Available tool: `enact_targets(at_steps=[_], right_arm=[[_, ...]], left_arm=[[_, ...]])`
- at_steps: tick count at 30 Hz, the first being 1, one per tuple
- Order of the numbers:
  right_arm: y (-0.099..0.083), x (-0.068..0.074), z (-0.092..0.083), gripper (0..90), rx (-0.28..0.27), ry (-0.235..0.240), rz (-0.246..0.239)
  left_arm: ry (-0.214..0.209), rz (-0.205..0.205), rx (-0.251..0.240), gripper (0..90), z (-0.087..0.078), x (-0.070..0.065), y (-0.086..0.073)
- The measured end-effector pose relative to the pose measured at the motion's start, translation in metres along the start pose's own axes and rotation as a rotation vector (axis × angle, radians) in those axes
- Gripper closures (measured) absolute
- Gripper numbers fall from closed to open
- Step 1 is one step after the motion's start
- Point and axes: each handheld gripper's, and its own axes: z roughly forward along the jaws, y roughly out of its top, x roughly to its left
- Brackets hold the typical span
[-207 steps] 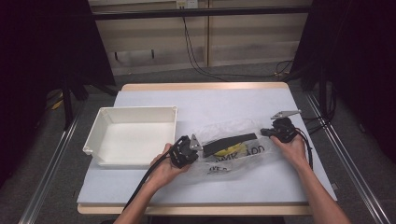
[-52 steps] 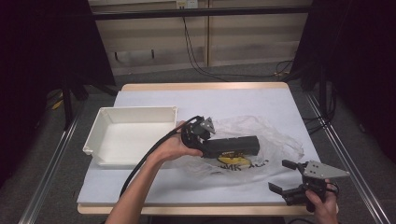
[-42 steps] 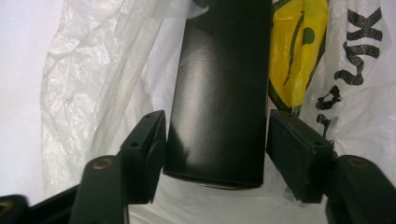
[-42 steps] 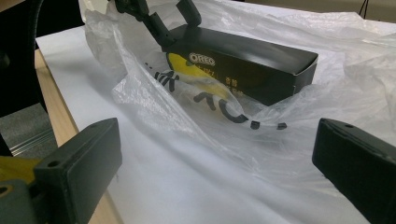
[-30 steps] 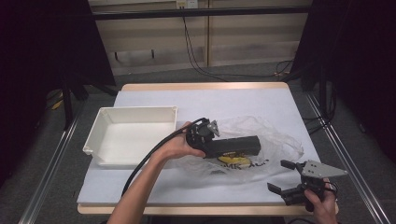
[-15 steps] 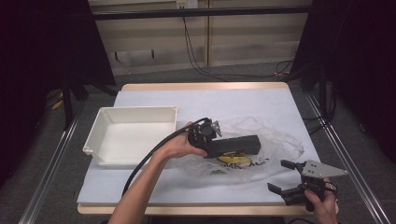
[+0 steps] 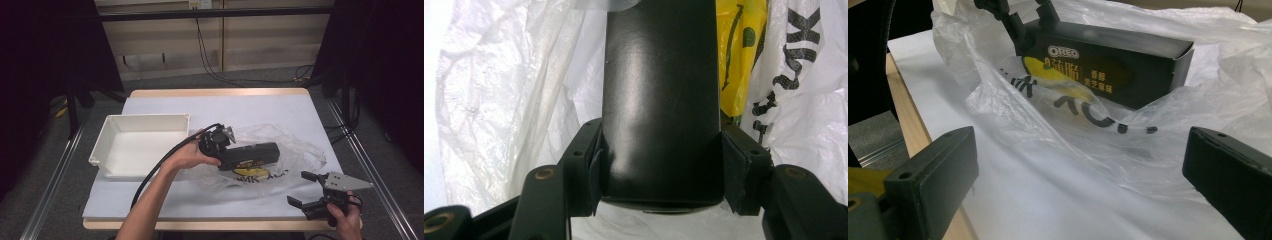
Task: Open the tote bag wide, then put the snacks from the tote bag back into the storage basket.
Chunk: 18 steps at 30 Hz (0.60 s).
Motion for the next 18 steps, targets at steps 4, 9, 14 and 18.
enact_targets(at_steps=[4,9,14,18], right_arm=[[0.0,0.0,-0.001,1.0,-0.003,-0.002,0.004],[0.0,0.0,0.0,0.9,-0.005,-0.002,0.004],[0.0,0.0,-0.001,0.9,-0.009,-0.004,0.004],[0.001,0.0,-0.001,0.9,-0.013,-0.006,0.009]], left_arm=[[-0.008,-0.007,0.009,43.4,-0.004,-0.001,0.0],[-0.013,-0.009,0.003,43.4,-0.01,-0.002,0.001],[-0.02,0.014,0.024,43.3,-0.015,-0.007,0.003],[-0.012,0.005,0.018,43.3,-0.021,-0.007,0.005]])
